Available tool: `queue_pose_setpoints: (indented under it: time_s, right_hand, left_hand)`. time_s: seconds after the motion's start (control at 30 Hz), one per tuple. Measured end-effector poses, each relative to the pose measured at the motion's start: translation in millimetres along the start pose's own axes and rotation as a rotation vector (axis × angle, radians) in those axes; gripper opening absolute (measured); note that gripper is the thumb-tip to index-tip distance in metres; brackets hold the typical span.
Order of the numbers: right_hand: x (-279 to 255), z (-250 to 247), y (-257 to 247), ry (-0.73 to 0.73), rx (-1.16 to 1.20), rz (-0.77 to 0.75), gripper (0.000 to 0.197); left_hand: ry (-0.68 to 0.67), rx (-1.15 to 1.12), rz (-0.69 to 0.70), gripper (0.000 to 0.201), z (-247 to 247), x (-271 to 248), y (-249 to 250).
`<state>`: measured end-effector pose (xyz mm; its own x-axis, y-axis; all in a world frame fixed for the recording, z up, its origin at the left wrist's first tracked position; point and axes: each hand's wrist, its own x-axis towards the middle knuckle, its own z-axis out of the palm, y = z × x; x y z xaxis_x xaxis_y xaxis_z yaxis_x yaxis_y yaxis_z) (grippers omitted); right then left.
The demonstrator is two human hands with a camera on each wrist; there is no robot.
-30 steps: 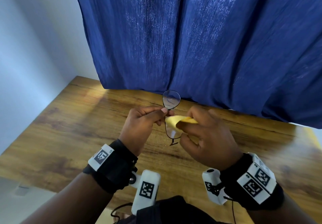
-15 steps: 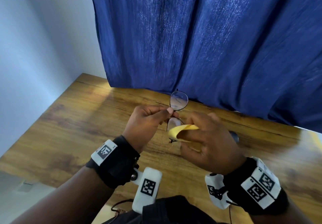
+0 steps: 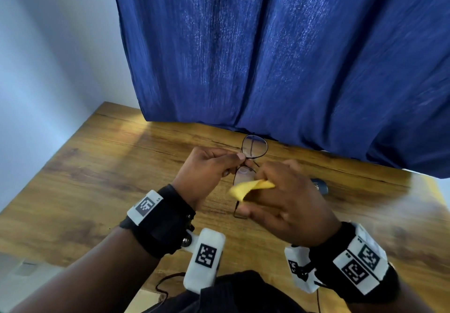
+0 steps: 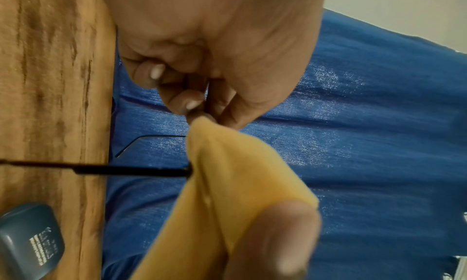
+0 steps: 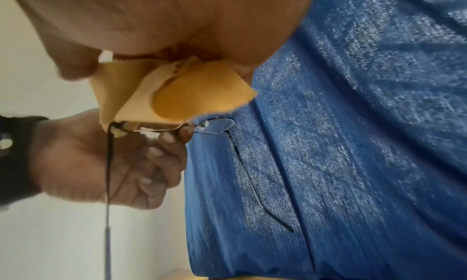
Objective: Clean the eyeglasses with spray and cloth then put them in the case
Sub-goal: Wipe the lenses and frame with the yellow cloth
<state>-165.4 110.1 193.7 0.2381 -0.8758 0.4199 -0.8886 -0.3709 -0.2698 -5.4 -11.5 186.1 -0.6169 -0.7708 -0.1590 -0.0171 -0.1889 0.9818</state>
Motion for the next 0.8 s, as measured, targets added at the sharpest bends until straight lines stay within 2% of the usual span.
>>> queue_pose_setpoints:
  time_s: [0.1, 0.2, 0.33, 0.47, 0.6, 0.8]
  right_hand:
    - [-1, -6, 5, 0.091, 0.038, 0.103, 0.027]
    - [-9, -4, 5, 0.018, 0.03, -0.017, 0.027]
    - [-15, -7, 11, 0.112, 0.038, 0.07, 0.027]
    - [-30, -3, 14, 0.056, -0.004, -0.031, 0.036]
    - [-30, -6, 27, 0.127, 0.0, 0.12, 0.025]
    - [-37, -2, 23, 0.062, 0.036, -0.049, 0.031]
  left_hand:
    - [-0.006, -0.017, 0.003, 0.021, 5, -2, 0]
    - [-0.007, -0.006, 0.003, 0.023, 8, -6, 1]
    - [0.006, -0.034, 0.007, 0.024, 12, -8, -2]
    - [0.023, -0.02, 0.002, 0.022, 17, -9, -3]
    - [0.027, -0.007, -0.005, 0.02, 20, -7, -8]
    - [0.001, 0.009, -0.016, 0.023, 24, -3, -6]
